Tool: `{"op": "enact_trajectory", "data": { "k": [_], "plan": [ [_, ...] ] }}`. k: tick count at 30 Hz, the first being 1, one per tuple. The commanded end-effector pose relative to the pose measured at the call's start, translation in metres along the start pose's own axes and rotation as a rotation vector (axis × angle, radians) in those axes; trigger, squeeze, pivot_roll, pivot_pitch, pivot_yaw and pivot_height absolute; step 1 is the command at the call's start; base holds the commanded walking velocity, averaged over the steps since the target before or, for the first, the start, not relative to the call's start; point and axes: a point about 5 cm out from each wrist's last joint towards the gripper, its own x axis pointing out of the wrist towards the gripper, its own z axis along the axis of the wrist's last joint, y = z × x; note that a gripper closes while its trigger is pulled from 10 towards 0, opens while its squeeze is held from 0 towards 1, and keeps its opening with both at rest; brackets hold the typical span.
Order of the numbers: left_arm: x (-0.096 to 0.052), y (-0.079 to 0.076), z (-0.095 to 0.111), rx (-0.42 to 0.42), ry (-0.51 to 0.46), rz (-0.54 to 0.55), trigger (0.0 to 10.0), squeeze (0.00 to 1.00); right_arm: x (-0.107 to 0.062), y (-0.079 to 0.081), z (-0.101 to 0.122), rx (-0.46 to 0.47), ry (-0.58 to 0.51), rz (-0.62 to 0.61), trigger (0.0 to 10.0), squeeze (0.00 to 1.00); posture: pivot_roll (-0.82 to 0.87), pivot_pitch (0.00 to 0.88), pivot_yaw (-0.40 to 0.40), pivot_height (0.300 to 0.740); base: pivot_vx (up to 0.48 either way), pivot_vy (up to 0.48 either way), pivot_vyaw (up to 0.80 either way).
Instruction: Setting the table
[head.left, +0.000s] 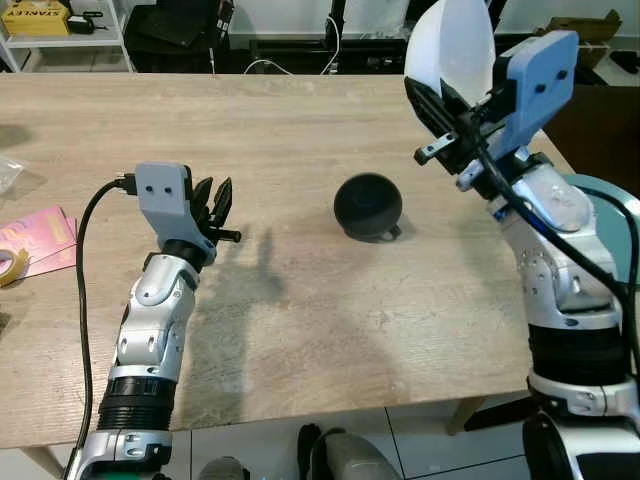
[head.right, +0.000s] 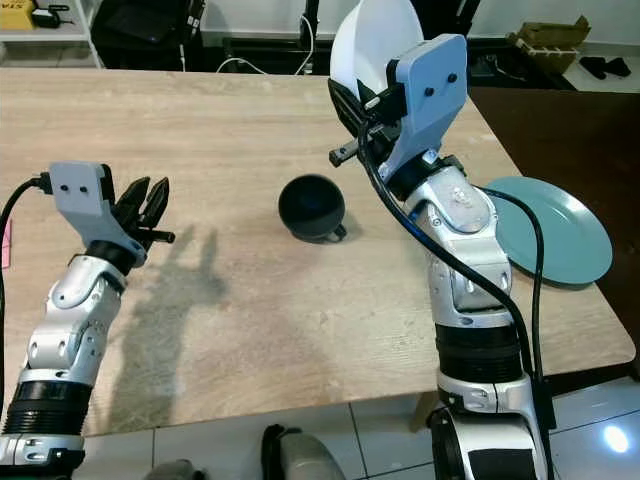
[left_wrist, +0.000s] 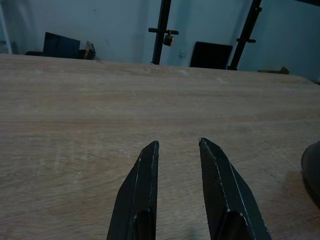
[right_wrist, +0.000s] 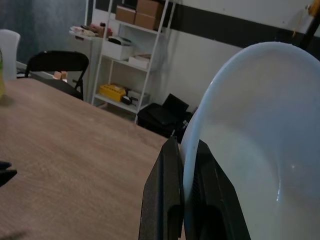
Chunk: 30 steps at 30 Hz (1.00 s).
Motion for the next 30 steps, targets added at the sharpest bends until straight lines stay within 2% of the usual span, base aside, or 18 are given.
{"op": "enact_trajectory", "data": {
  "k": [1, 4, 30],
  "plan": [
    [0.0003, -0.0018, 0.0016, 0.002, -0.009, -0.004, 10.0, 0.00, -0.0013, 0.0016, -0.0013, -0.004, -0.009, -0.025, 10.0, 0.00, 0.07, 0.062, -0.043, 0.740, 0.000, 0.000, 0.00],
    [0.0001, -0.0019, 0.0017, -0.001, -0.011, -0.004, 10.0, 0.00, -0.0004, 0.0037, -0.0032, 0.011, -0.008, -0.044, 10.0, 0.00, 0.07, 0.062, -0.043, 0.740, 0.000, 0.000, 0.00],
    [-0.0041, -0.0018, -0.0003, -0.017, -0.014, 0.008, 10.0, 0.00, 0.0013, 0.0032, -0.0063, 0.021, 0.022, -0.052, 10.0, 0.00, 0.07, 0.064, -0.065, 0.740, 0.000, 0.000, -0.80]
  ]
}}
